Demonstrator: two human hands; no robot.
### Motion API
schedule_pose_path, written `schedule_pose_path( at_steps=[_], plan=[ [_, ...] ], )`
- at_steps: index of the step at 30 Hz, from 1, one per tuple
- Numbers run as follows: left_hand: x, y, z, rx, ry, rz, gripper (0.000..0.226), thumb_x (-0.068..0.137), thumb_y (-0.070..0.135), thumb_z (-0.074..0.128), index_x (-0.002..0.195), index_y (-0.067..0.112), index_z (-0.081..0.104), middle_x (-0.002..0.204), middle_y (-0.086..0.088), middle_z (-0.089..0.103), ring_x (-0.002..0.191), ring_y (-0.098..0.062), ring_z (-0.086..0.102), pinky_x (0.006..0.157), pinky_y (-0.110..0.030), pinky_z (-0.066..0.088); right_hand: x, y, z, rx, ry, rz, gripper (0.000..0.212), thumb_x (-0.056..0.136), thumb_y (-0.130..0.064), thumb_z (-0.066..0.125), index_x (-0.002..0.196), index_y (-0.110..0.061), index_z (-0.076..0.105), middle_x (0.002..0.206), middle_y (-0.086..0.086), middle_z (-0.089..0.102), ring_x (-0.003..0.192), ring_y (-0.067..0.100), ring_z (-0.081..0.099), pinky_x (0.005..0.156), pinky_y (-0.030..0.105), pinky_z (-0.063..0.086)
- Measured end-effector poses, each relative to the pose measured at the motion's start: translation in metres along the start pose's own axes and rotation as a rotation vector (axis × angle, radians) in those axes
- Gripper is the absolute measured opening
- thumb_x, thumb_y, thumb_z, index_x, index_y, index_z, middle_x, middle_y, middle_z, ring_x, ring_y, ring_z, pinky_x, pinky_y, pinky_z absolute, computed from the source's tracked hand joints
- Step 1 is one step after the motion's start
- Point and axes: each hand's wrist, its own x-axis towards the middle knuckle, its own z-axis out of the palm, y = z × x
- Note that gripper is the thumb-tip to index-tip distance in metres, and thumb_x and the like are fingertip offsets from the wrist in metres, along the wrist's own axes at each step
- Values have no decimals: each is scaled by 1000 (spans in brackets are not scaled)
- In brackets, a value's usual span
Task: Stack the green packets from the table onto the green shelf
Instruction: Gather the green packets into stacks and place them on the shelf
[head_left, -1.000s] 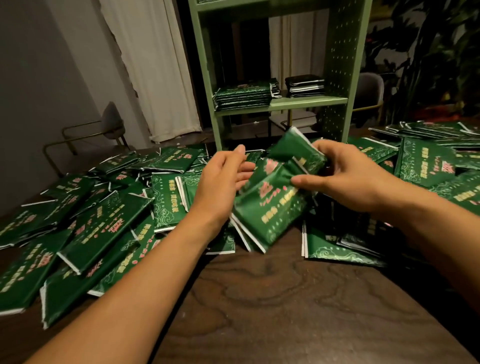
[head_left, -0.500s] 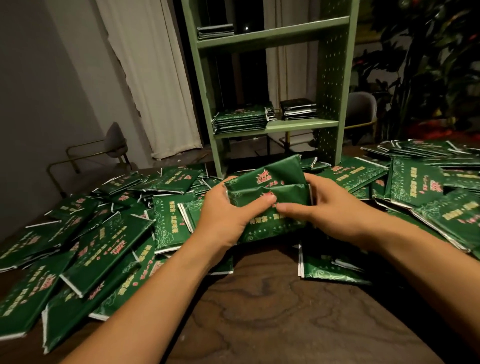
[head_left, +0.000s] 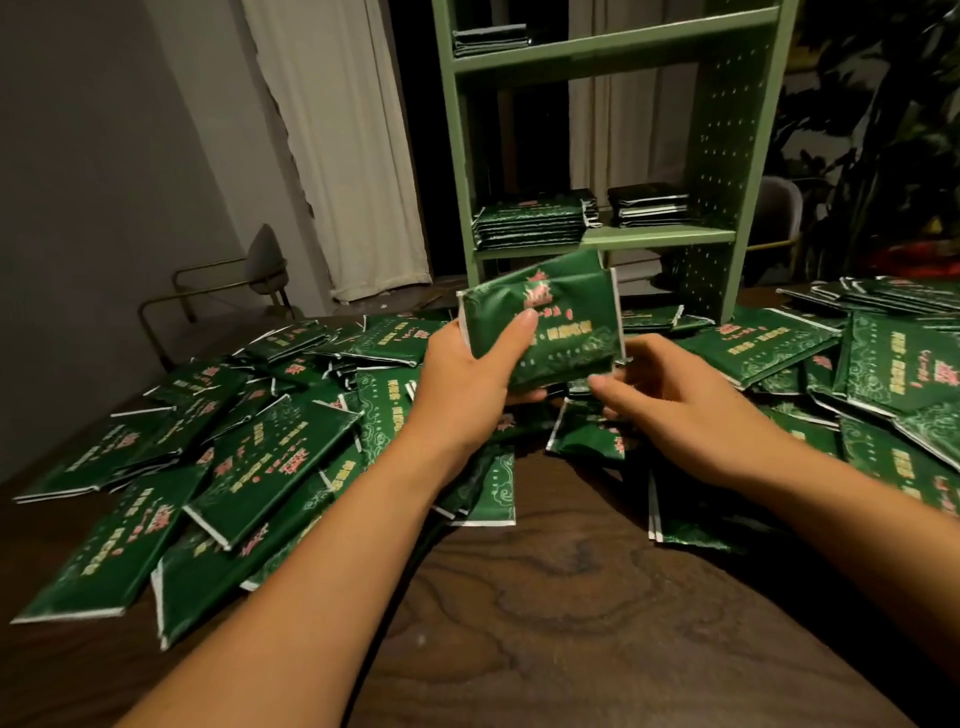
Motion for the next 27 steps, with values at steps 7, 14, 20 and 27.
schedule_pose_path(
  at_steps=[7,14,20,27],
  plan=[
    [21,6,-24,-43,381,18,34,102,40,57,102,8,68,98,-13,75,85,-25,75,68,-39,62,4,-22,26,-480,-156,-299,66,85,-54,69,143,-31,46,140,-11,45,126,9,48,107,34,42],
    [24,5,-41,134,621,-84,38,104,48,46,75,25,36,81,8,44,68,-3,41,56,-22,30,17,-40,74,-556,-276,-398,79,89,-71,49,153,-30,26,154,-3,30,137,23,38,113,41,37],
    [29,-1,-48,94,669,-147,38,103,47,49,76,23,39,81,5,49,69,-8,48,57,-26,33,22,-57,98,-679,-216,-513,81,85,-72,51,150,-27,33,151,2,38,137,25,37,113,42,35],
    [29,-4,-50,46,637,-186,35,101,48,52,90,14,54,86,-1,58,78,-22,56,69,-34,42,19,-64,100,-786,-225,-566,64,89,-61,49,145,-31,42,140,0,50,129,25,47,105,42,42]
  ],
)
